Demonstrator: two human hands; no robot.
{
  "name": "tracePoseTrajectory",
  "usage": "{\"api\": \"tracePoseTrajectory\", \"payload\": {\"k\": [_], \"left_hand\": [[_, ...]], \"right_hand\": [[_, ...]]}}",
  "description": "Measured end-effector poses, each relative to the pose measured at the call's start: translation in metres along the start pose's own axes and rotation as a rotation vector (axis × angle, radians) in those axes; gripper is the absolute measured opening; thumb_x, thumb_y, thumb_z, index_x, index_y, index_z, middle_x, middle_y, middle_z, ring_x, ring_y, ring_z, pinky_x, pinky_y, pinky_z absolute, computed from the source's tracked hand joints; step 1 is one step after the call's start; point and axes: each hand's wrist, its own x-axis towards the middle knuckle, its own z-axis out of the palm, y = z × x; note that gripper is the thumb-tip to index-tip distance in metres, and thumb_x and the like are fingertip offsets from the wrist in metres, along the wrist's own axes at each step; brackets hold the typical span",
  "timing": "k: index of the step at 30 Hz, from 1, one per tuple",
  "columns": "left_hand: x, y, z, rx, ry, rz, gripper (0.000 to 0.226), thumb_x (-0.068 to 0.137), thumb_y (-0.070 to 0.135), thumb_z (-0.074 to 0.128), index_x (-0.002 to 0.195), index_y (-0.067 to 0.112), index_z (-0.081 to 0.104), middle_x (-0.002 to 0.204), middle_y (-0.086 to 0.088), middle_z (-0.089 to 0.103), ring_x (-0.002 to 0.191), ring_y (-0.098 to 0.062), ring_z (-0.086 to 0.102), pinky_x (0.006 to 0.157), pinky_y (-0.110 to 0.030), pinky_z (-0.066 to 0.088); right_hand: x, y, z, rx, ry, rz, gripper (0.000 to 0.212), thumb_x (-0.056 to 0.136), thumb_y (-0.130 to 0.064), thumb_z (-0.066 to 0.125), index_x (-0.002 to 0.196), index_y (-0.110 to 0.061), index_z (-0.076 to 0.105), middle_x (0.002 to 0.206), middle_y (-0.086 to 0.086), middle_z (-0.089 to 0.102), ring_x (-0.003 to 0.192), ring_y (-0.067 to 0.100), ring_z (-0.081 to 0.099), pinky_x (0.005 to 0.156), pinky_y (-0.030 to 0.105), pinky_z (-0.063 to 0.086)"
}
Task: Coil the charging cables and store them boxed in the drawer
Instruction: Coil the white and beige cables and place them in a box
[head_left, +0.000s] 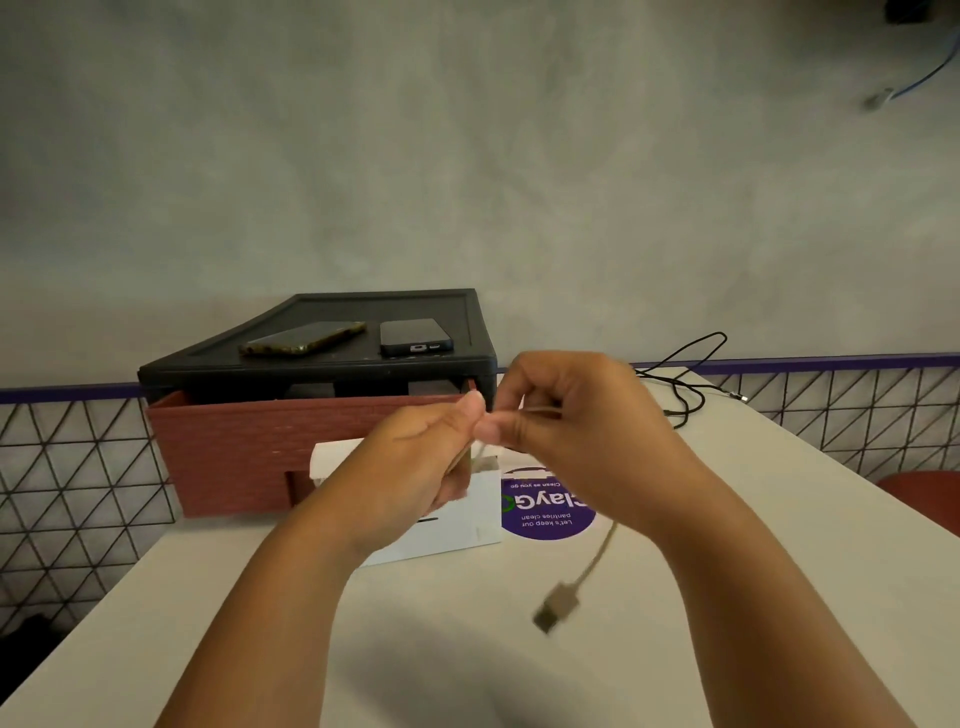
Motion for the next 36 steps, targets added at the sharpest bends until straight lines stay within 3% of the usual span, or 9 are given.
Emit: {"api": "tracePoseTrajectory", "payload": {"k": [3,5,12,14,19,24,29,33,36], "left_hand": [[-0.003,0.008,0.005,-0.197,-0.088,0.027,0.05,0.084,0.055,0.04,0.054,0.026,0.066,0.041,0.008,0.029,0.041,-0.006,0.029,0.058,-0.024,0.045],[-0.003,0.008,0.006,-0.302,-0.085,0.082,0.043,0.086,0.048,0.053,0.056,0.022,0.066,0.039,0.009,0.026,0.038,-0.006,0.024,0.05,-0.021,0.041],[-0.002,0.011,0.001,-0.602,0.069,0.124,0.03,0.078,0.026,0.057,0.049,0.017,0.059,0.037,0.009,0.025,0.032,-0.004,0.021,0.037,-0.016,0.033],[-0.003,0.013,0.0,-0.623,0.093,0.12,0.03,0.08,0.026,0.061,0.054,0.013,0.057,0.038,0.008,0.024,0.032,-0.004,0.02,0.037,-0.016,0.032],[-0.004,0.014,-0.001,-0.613,0.086,0.124,0.028,0.074,0.031,0.05,0.068,0.004,0.053,0.042,0.007,0.024,0.034,-0.004,0.02,0.039,-0.017,0.031],[-0.001,0.011,-0.003,-0.616,0.015,0.123,0.029,0.076,0.034,0.059,0.068,0.008,0.069,0.042,0.007,0.027,0.034,-0.003,0.023,0.038,-0.019,0.033],[-0.001,0.013,-0.002,-0.644,-0.081,0.062,0.049,0.08,0.04,0.042,0.081,0.0,0.069,0.046,0.002,0.025,0.036,-0.007,0.022,0.042,-0.022,0.037],[0.001,0.011,0.003,-0.615,-0.154,0.04,0.055,0.085,0.049,0.045,0.086,0.0,0.072,0.043,0.004,0.025,0.036,-0.007,0.021,0.044,-0.023,0.038],[0.002,0.011,0.006,-0.562,-0.164,0.02,0.065,0.08,0.053,0.035,0.088,0.001,0.073,0.041,0.004,0.024,0.036,-0.007,0.02,0.044,-0.023,0.036]], "right_hand": [[0.001,0.006,-0.007,0.087,0.112,-0.002,0.022,0.079,-0.025,0.071,0.064,-0.019,0.056,0.037,-0.017,0.045,0.038,0.003,0.04,0.042,0.009,0.028],[0.002,0.01,-0.009,0.14,0.177,0.003,0.023,0.08,-0.024,0.07,0.063,-0.021,0.055,0.036,-0.014,0.043,0.037,0.004,0.037,0.041,0.008,0.026],[0.004,0.021,-0.014,0.105,0.293,0.044,0.027,0.087,-0.032,0.06,0.061,-0.026,0.054,0.042,-0.013,0.042,0.044,0.004,0.039,0.043,0.01,0.031],[0.005,0.023,-0.014,0.095,0.289,0.053,0.028,0.088,-0.032,0.059,0.061,-0.027,0.053,0.043,-0.015,0.044,0.044,0.003,0.04,0.043,0.009,0.031],[0.006,0.03,-0.014,0.035,0.233,0.101,0.026,0.09,-0.032,0.056,0.065,-0.025,0.055,0.044,-0.016,0.043,0.045,0.001,0.039,0.043,0.009,0.03],[0.007,0.038,-0.017,-0.011,0.216,0.166,0.026,0.091,-0.03,0.056,0.066,-0.025,0.056,0.047,-0.008,0.041,0.044,0.004,0.036,0.042,0.012,0.03],[0.007,0.038,-0.017,-0.006,0.257,0.146,0.028,0.092,-0.027,0.055,0.064,-0.027,0.053,0.049,-0.007,0.039,0.045,0.004,0.036,0.042,0.012,0.03],[0.007,0.034,-0.016,0.009,0.245,0.115,0.026,0.093,-0.028,0.053,0.067,-0.029,0.052,0.055,-0.006,0.044,0.049,0.005,0.037,0.045,0.013,0.029],[0.007,0.031,-0.016,0.004,0.225,0.102,0.024,0.094,-0.03,0.051,0.07,-0.03,0.052,0.062,-0.003,0.051,0.058,0.008,0.042,0.053,0.021,0.035]]}}
